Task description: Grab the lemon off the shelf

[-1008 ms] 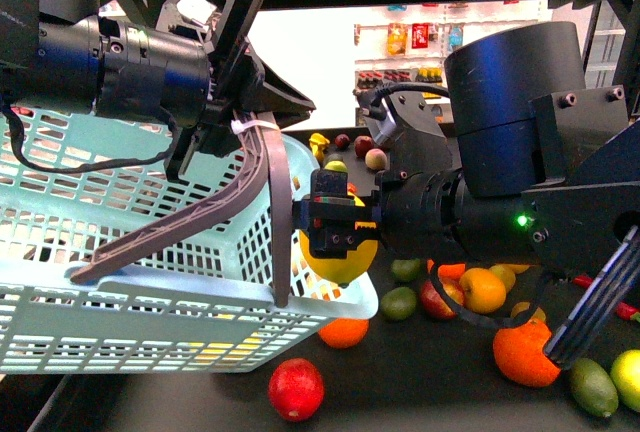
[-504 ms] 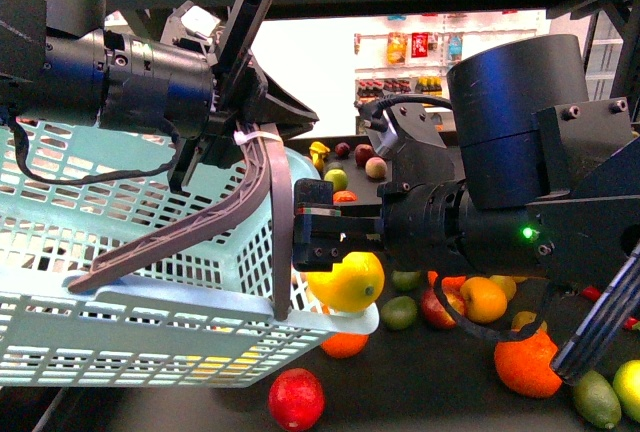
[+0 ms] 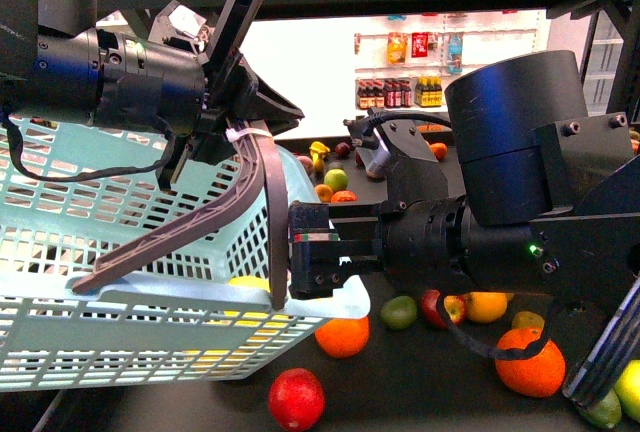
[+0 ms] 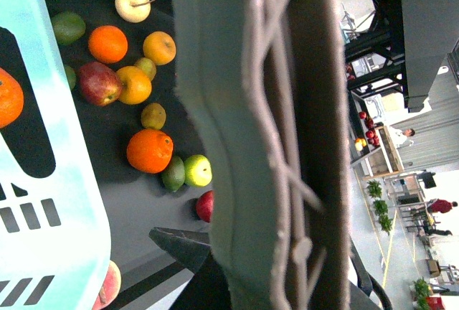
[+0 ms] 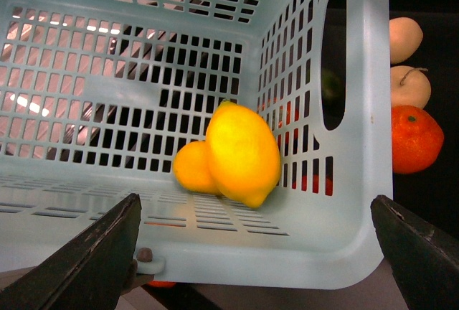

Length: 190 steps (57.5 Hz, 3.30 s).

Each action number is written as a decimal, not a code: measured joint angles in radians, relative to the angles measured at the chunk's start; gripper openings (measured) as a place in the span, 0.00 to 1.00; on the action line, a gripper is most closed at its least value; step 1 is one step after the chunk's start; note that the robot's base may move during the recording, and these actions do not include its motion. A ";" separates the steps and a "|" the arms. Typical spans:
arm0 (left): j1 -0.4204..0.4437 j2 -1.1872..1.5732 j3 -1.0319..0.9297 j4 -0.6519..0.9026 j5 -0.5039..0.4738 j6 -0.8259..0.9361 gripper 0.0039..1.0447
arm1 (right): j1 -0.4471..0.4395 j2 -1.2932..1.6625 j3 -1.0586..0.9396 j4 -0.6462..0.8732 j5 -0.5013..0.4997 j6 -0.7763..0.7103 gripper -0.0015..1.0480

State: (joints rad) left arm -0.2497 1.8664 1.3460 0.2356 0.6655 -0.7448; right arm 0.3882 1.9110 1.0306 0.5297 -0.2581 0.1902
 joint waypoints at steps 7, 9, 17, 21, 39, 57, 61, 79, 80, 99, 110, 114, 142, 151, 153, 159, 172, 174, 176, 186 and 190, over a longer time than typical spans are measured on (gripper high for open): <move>0.000 0.000 0.000 0.000 -0.003 -0.002 0.06 | -0.011 -0.008 -0.001 -0.003 -0.005 -0.010 0.93; 0.000 0.000 0.000 0.000 -0.003 -0.004 0.06 | -0.016 -0.016 -0.003 -0.003 -0.004 -0.021 0.93; -0.005 0.000 0.000 0.000 -0.002 -0.008 0.06 | -0.057 -0.076 -0.010 -0.009 -0.005 -0.043 0.93; -0.005 0.000 0.000 0.000 -0.001 -0.012 0.06 | -0.090 -0.115 -0.011 -0.016 -0.001 -0.056 0.93; -0.007 0.000 0.000 0.000 0.000 -0.013 0.06 | -0.214 -0.300 -0.210 0.000 0.061 -0.209 0.93; -0.007 0.000 0.000 0.000 -0.001 -0.014 0.06 | -0.318 -0.742 -0.490 -0.016 0.077 -0.187 0.93; -0.008 0.000 0.000 0.000 0.000 -0.014 0.06 | -0.349 -0.868 -0.539 -0.095 0.036 -0.176 0.93; -0.008 0.000 0.000 0.000 0.000 -0.015 0.06 | -0.388 -1.371 -0.839 -0.224 0.256 -0.184 0.51; -0.008 0.000 0.000 0.000 0.000 -0.015 0.06 | -0.388 -1.393 -0.852 -0.225 0.256 -0.185 0.48; -0.008 0.000 0.000 0.000 0.000 -0.019 0.06 | -0.388 -1.532 -0.938 -0.251 0.257 -0.187 0.03; -0.008 0.000 0.000 0.000 -0.001 -0.019 0.06 | -0.388 -1.598 -0.965 -0.284 0.257 -0.187 0.03; -0.008 0.000 0.000 0.000 0.000 -0.019 0.06 | -0.388 -1.616 -0.975 -0.294 0.257 -0.187 0.03; -0.008 0.000 0.000 0.000 -0.001 -0.019 0.06 | -0.388 -1.772 -1.016 -0.397 0.257 -0.188 0.03; -0.008 0.000 0.000 0.000 -0.001 -0.021 0.06 | -0.388 -1.905 -1.016 -0.526 0.257 -0.188 0.03; -0.008 0.000 0.000 0.000 0.002 -0.018 0.06 | -0.388 -1.905 -1.016 -0.527 0.260 -0.188 0.03; -0.008 0.000 0.000 0.000 0.000 -0.021 0.06 | -0.388 -1.906 -1.016 -0.528 0.258 -0.188 0.03; -0.008 0.000 0.000 0.000 0.000 -0.023 0.06 | -0.388 -1.906 -1.016 -0.528 0.258 -0.188 0.29; -0.008 0.000 0.000 0.000 0.000 -0.023 0.06 | -0.388 -1.906 -1.016 -0.528 0.258 -0.188 0.34; -0.008 0.000 0.000 0.000 0.000 -0.022 0.06 | -0.388 -1.906 -1.016 -0.528 0.258 -0.188 0.41; -0.008 0.000 -0.001 0.013 -0.018 -0.034 0.06 | -0.388 -1.906 -1.016 -0.528 0.258 -0.188 0.67; -0.010 0.000 -0.008 0.074 -0.093 -0.100 0.06 | -0.388 -1.906 -1.016 -0.528 0.258 -0.188 0.78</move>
State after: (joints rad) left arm -0.2596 1.8668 1.3384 0.3099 0.5724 -0.8448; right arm 0.0006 0.0048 0.0143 0.0017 0.0002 0.0021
